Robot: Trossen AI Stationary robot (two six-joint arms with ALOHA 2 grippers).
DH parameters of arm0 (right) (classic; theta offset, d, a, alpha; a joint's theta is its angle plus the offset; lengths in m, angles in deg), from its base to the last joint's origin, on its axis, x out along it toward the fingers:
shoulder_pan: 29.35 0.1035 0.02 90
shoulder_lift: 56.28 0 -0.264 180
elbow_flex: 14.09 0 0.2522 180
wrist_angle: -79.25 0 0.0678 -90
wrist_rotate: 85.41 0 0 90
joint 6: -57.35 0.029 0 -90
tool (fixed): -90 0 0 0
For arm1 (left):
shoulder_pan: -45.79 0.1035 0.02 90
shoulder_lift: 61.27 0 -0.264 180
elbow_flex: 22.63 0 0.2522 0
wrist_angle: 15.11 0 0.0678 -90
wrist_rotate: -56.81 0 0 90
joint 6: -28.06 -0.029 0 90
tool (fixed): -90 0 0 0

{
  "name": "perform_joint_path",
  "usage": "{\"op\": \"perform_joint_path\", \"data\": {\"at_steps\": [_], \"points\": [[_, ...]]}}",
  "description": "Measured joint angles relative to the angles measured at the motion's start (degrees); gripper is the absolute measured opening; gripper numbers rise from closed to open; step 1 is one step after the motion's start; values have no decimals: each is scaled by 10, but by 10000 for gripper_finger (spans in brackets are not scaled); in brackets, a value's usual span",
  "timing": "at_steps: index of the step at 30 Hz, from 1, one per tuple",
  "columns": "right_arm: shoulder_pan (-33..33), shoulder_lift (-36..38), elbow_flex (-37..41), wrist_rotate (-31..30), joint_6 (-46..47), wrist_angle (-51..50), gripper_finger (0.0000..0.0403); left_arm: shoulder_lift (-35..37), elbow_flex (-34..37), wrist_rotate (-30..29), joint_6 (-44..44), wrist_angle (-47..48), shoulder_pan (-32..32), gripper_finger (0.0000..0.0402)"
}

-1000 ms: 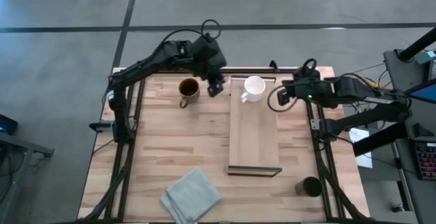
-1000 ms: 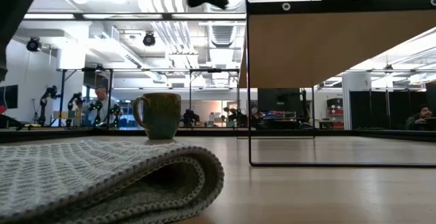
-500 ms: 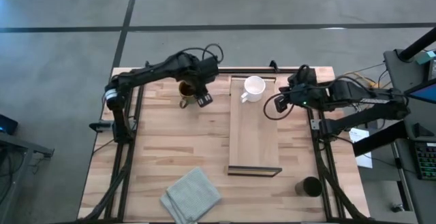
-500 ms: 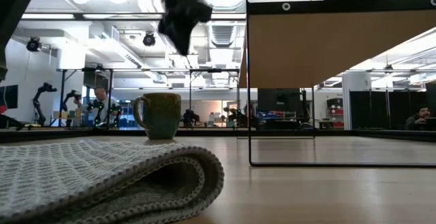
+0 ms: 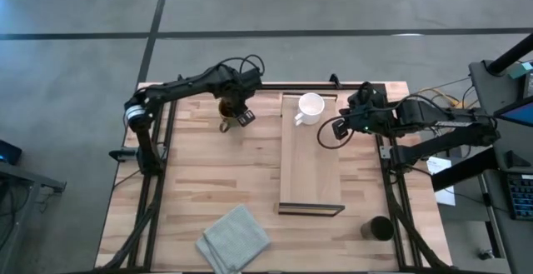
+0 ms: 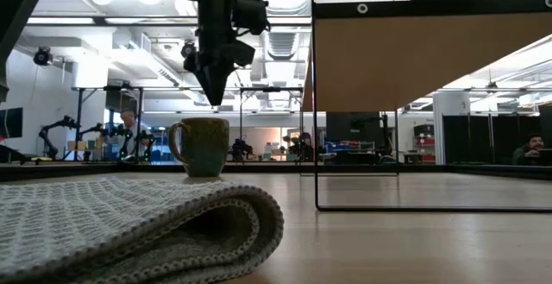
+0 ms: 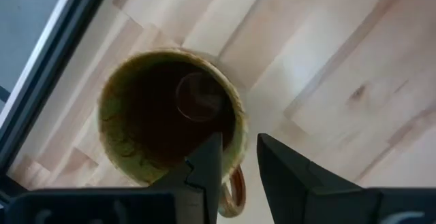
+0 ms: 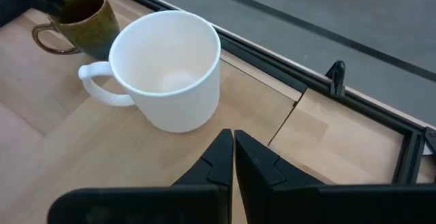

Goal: Stack small to large cups/mugs on shelf
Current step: Put the green and blue mug on the shelf

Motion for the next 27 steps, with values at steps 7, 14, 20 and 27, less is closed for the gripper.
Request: {"op": "perform_joint_path", "data": {"at_steps": [7,14,20,27], "points": [[0,0,0,0,9,0,9,-1,0,26,0,-14,23,79],[0,0,0,0,15,0,9,-13,0,42,-3,-28,30,79],[0,0,0,0,19,0,9,-26,0,46,-4,-29,33,79],[0,0,0,0,19,0,9,-41,1,49,-4,-31,37,79]]}}
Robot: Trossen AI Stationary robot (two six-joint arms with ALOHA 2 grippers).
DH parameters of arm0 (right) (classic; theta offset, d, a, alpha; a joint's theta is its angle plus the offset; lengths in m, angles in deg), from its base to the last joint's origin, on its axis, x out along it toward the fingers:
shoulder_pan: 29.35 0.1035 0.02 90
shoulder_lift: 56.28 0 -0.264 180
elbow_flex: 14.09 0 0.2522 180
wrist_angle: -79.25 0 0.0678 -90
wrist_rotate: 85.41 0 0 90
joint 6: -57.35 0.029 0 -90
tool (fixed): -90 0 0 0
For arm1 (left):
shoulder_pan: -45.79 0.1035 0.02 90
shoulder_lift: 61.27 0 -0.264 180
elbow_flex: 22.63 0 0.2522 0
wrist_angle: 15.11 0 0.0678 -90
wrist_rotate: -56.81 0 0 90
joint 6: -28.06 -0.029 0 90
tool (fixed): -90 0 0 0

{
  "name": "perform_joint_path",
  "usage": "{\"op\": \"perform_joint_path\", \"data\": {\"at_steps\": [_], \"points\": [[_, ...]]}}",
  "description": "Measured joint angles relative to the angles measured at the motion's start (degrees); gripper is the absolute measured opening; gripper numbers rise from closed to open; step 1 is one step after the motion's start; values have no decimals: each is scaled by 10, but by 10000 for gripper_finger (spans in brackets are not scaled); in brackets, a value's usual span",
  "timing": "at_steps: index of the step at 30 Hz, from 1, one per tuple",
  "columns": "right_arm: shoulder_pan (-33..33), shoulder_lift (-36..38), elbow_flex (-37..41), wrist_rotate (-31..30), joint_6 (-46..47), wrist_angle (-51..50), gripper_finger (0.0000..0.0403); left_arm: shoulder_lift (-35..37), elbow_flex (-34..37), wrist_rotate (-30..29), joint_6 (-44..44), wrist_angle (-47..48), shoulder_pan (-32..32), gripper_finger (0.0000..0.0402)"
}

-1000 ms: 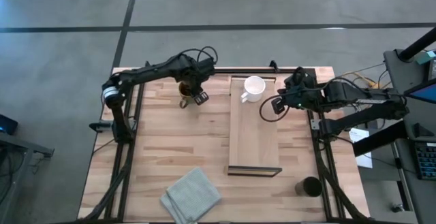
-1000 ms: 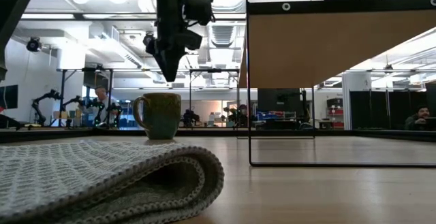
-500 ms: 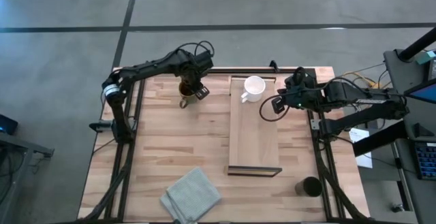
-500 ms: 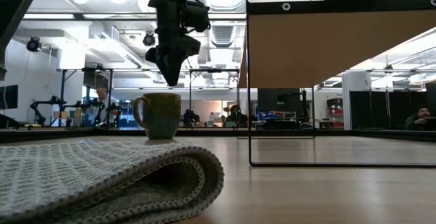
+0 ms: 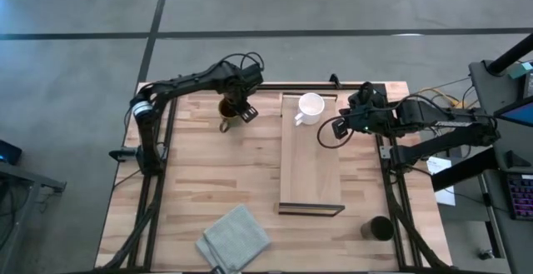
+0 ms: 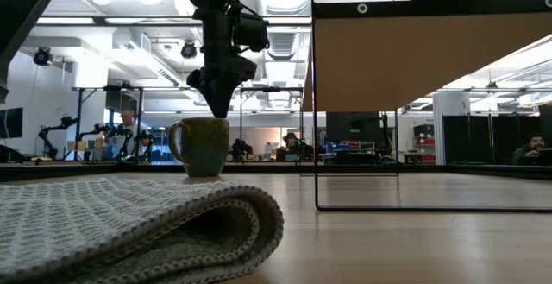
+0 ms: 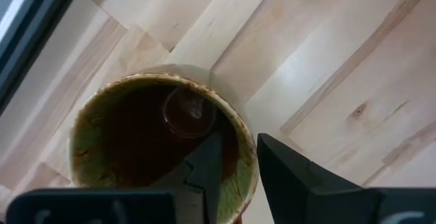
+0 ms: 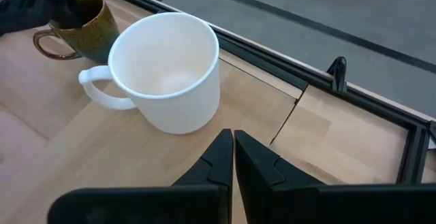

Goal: Stack small to large cups/mugs on shelf
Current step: Put the green and blue mug on the shelf

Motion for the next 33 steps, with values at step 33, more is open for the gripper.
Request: {"op": "perform_joint_path", "data": {"at_steps": [33], "points": [[0,0,0,0,0,0,9,-26,53,1,-1,-31,0,70]]}}
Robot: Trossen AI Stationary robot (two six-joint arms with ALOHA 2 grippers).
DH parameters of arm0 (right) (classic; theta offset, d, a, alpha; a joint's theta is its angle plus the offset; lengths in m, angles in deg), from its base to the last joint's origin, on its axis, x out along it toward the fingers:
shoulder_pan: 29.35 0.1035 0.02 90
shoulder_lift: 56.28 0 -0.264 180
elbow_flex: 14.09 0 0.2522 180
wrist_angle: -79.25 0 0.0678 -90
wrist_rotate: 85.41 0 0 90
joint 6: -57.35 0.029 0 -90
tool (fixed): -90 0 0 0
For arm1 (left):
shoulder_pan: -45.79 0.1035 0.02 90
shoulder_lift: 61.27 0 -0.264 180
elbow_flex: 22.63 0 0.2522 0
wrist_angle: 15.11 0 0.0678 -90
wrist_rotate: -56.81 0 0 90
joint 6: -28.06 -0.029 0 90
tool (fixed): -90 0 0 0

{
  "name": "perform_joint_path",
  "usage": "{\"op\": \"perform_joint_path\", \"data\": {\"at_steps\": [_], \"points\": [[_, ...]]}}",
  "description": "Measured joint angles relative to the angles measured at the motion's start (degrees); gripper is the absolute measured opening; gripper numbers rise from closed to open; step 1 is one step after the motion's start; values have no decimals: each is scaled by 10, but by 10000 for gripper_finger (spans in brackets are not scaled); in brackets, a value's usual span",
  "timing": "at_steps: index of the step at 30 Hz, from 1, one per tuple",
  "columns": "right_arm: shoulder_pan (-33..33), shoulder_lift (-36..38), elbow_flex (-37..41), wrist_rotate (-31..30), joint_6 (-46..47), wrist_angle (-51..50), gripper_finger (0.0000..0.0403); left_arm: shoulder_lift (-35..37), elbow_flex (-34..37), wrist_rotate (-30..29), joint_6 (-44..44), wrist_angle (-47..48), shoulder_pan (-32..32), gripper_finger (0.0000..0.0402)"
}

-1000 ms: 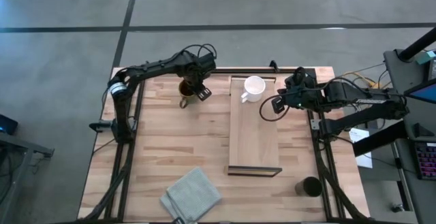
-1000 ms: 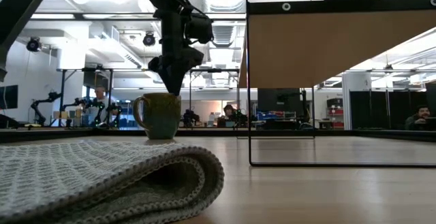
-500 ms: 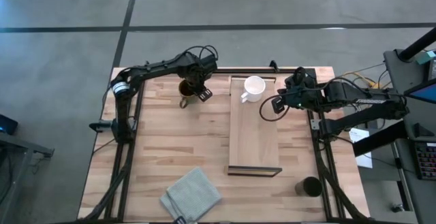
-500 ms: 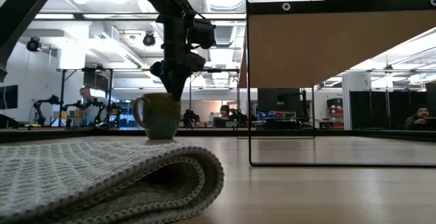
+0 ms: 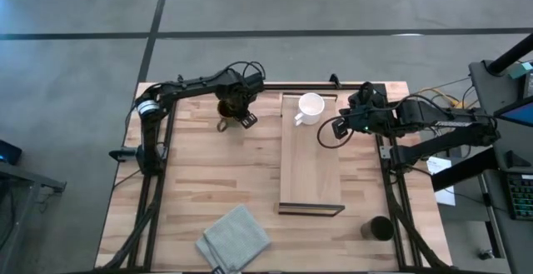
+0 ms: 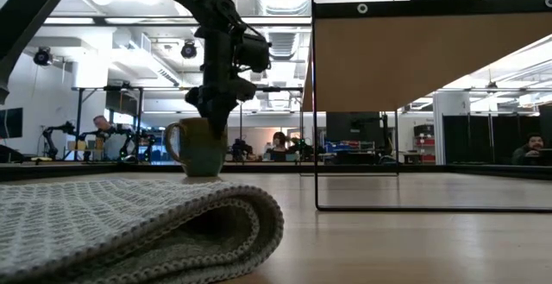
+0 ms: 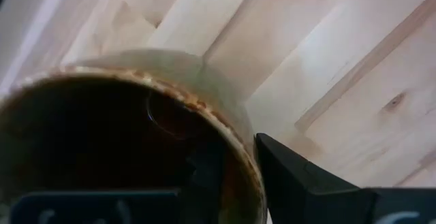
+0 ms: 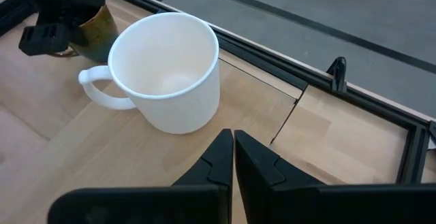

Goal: Stack small to large cups/mugs on shelf
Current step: Put the green and blue mug on the shelf

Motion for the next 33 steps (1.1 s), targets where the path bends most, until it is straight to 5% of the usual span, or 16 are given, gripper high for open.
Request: {"op": "perform_joint_path", "data": {"at_steps": [5,19,33], "points": [[0,0,0,0,0,0,9,1,12,2,-15,3,0,17],[0,0,0,-2,0,0,9,41,15,56,-12,56,-55,17],[0,0,0,-2,0,2,9,141,-49,104,52,117,-206,17]]}}
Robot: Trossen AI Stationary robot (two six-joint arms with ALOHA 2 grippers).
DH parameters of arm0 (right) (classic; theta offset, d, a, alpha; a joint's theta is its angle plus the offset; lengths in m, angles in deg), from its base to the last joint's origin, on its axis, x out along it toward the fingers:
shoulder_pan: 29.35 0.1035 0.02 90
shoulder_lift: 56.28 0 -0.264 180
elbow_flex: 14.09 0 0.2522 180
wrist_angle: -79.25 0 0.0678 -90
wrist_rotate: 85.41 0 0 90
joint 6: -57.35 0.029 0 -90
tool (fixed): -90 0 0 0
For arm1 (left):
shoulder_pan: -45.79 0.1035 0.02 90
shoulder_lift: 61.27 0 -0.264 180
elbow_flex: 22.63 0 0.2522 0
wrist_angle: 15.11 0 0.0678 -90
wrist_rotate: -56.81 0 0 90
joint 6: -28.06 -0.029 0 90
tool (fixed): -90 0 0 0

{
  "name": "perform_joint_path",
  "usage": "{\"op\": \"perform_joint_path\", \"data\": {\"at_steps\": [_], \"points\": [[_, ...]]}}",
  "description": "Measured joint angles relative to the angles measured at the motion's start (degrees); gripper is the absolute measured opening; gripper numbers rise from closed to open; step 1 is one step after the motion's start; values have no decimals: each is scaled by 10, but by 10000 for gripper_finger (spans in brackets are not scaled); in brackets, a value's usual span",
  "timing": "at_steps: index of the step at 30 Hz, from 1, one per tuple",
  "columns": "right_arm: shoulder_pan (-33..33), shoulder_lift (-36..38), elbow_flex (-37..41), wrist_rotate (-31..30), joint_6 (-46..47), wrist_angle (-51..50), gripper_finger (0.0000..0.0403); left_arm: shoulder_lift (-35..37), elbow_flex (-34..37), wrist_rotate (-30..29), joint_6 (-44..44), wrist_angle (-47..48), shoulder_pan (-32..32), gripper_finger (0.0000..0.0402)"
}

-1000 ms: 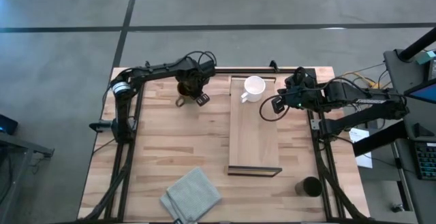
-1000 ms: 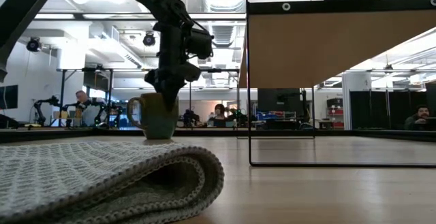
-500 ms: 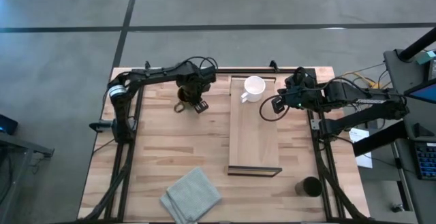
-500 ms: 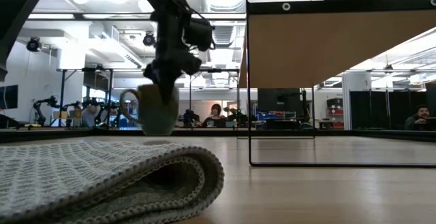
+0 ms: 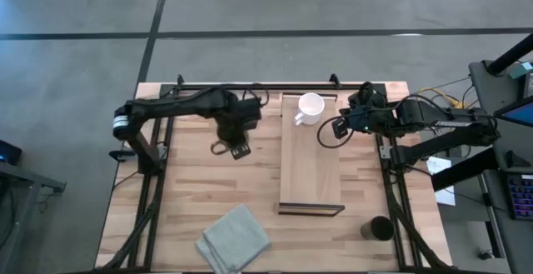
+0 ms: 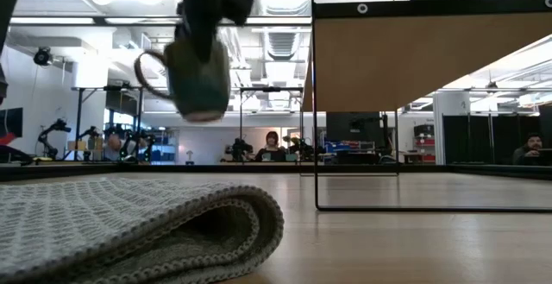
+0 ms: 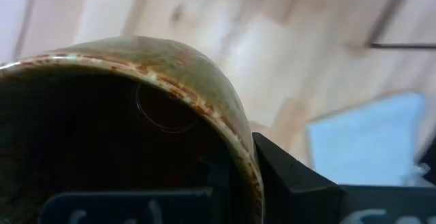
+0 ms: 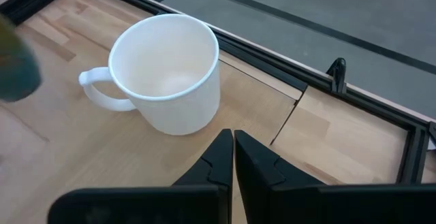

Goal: Stack small to large cups/mugs on shelf
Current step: Put the green and blue mug on the shelf

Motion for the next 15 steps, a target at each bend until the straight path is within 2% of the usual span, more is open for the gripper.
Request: {"op": "perform_joint_path", "data": {"at_steps": [7,15], "points": [[0,0,6,-4,0,9,9,3,-106,-8,29,-1,-71,17],[0,0,20,0,0,31,9,-75,-261,-41,-24,-12,-84,17]]}}
